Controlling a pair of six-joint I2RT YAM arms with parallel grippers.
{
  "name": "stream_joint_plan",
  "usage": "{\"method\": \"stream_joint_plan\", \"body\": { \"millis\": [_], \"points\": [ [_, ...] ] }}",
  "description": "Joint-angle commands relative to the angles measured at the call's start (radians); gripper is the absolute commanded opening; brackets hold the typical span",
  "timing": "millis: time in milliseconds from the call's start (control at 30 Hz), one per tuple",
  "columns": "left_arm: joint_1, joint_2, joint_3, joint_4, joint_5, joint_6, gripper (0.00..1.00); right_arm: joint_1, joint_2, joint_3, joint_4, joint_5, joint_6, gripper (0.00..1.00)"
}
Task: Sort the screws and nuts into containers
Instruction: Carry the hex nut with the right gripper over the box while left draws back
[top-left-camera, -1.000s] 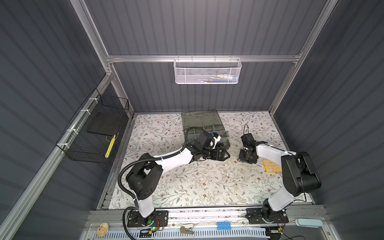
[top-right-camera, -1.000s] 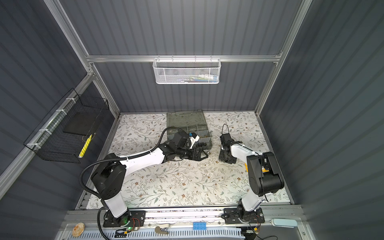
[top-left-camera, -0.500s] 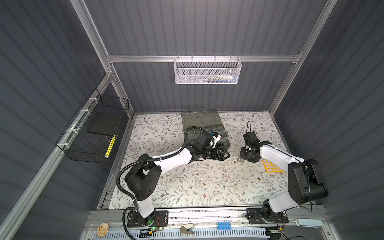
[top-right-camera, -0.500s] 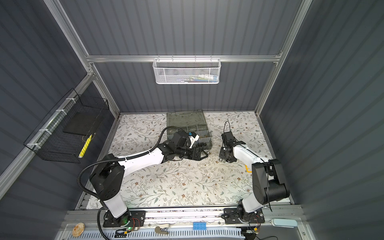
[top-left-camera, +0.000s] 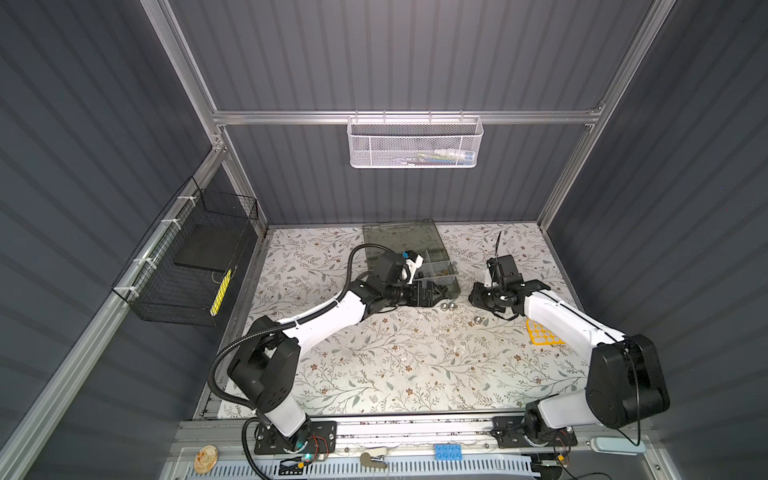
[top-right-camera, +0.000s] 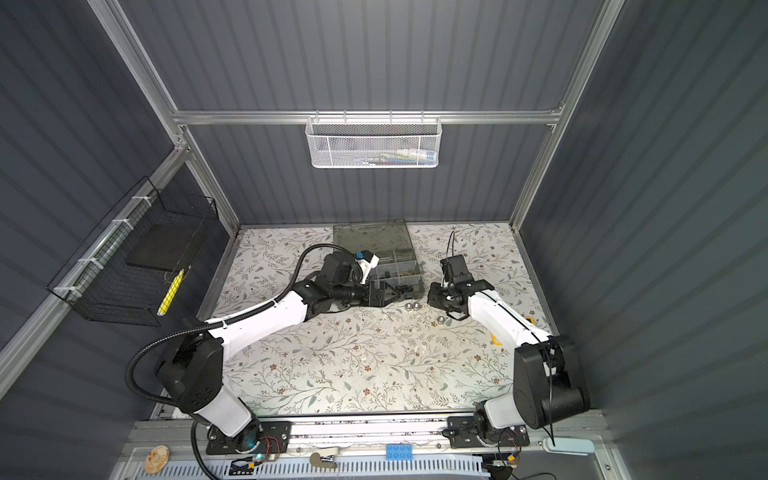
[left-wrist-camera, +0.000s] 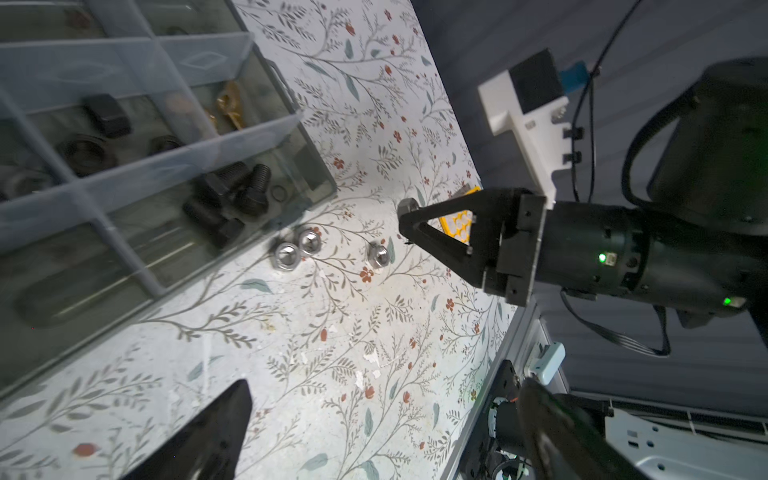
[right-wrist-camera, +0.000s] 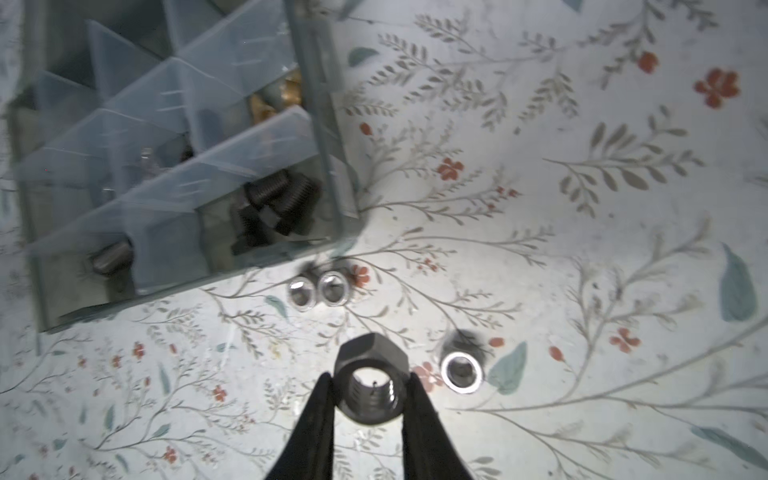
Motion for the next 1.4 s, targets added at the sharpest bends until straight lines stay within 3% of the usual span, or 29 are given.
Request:
{"method": "stream_joint_plan", "body": {
  "millis": [0,533,933,1367],
  "points": [
    [0.044,-0.057,-0.025,-0.031,0.031,-0.004,1.0,0.031,0.007,0.078,0.058,-0.08,0.004,0.2],
    [0.296,-0.178,-0.191,0.025,0.176,-0.108,1.0,0.182,0.291,0.391,0.22,-0.254,0.124,0.2],
    [0.502,-0.187,-0.38,0.194,0.328,-0.231,1.0,0.274,0.568,0.612,0.296,-0.341,0.236,0.2],
    [0.556,-0.18,-0.458,0.249,0.376,-0.251,1.0,0.326,0.765,0.706,0.413,-0.402,0.359,0.23]
  ]
}}
